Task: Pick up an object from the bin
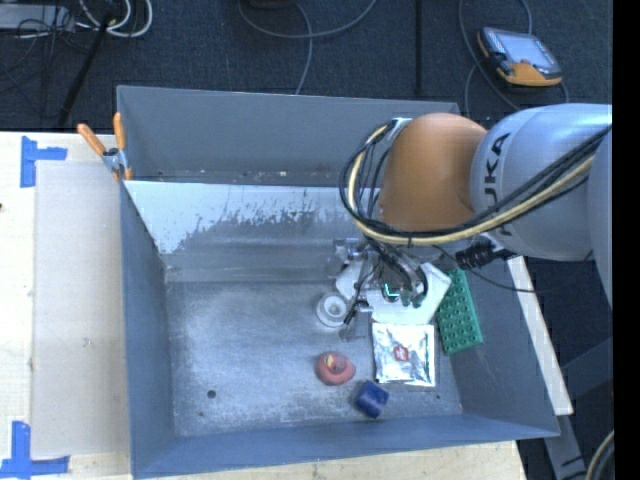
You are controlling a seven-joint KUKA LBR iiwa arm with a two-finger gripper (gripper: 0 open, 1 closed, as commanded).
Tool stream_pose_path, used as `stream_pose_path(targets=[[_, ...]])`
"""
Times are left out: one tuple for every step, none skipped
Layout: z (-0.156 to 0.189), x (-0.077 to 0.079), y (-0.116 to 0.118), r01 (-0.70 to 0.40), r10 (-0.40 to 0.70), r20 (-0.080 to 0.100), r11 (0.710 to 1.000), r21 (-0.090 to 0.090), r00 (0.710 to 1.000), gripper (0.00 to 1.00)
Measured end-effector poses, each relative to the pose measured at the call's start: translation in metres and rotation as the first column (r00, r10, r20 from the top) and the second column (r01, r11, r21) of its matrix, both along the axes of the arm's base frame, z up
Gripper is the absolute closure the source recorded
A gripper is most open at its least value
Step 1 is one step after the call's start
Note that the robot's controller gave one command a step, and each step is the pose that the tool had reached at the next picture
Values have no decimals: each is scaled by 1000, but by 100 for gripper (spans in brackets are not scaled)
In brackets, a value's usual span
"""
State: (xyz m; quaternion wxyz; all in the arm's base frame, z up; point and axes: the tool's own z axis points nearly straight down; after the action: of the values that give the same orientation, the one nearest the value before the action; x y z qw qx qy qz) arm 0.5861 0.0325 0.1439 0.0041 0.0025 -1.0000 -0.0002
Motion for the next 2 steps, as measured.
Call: stream_pose_path(targets=[[-69, -9, -70, -35, 35, 1, 999, 0, 999, 0], [-69, -19, -114, 98, -98, -6, 995, 8, 995, 0]])
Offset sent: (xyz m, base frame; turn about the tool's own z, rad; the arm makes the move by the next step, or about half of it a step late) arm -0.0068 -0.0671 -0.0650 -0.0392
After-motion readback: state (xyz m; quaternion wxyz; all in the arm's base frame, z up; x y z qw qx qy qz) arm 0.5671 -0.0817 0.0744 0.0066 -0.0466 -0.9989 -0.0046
